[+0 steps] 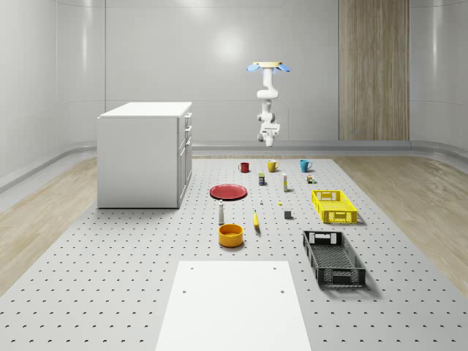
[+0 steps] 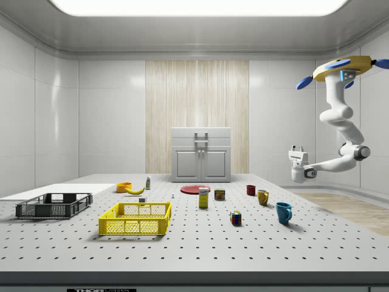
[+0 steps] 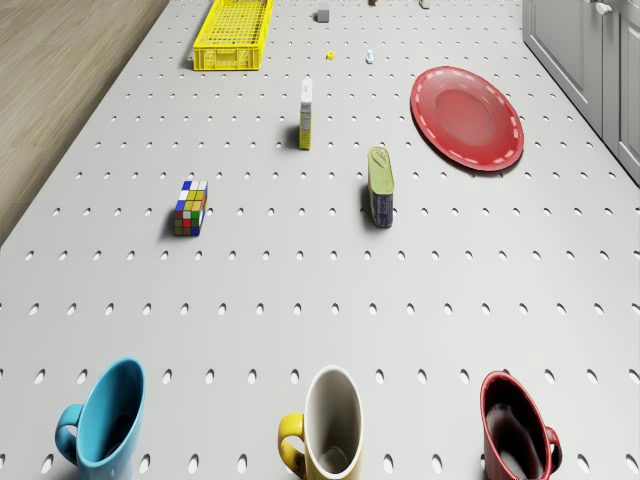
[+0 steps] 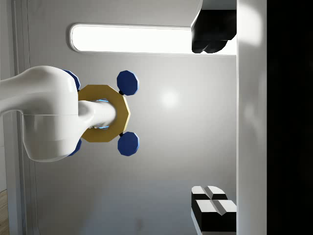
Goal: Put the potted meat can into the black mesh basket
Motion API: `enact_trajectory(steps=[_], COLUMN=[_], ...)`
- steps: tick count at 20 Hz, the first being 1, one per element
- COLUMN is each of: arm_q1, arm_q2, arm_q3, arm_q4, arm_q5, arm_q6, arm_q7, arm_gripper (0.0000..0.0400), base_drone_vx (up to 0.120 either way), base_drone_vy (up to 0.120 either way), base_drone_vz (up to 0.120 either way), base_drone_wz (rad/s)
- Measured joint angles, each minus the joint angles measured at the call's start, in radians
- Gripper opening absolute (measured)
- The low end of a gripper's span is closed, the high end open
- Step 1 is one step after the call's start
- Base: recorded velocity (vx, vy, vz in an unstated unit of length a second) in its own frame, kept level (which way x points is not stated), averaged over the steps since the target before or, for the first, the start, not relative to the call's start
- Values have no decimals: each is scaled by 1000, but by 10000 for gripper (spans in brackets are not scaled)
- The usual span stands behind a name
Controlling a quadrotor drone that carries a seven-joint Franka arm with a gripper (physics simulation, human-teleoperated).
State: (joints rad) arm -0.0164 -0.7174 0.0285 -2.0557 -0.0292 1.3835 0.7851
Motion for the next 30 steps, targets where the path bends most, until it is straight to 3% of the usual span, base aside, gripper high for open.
enact_trajectory(steps=[9, 16, 19, 24, 27, 30], arm_q1=[-26, -98, -160, -335, -489, -650], arm_q2=[-7, -27, -52, -121, -163, -201], arm_q3=[83, 305, 475, 788, 935, 1041], arm_q4=[-13, -90, -199, -509, -671, -764], arm_q5=[-117, -436, -696, -1252, -1547, -1747], arm_q6=[8, 24, 37, 33, -18, -89], arm_q7=[16, 63, 113, 281, 415, 535], arm_gripper=[400, 400, 400, 400, 400, 400], base_drone_vx=[120, 120, 120, 120, 120, 120], base_drone_vy=[-120, -120, -120, -120, 0, 0], base_drone_vz=[0, 0, 0, 0, 0, -27], base_drone_wz=[0, 0, 0, 0, 0, 0])
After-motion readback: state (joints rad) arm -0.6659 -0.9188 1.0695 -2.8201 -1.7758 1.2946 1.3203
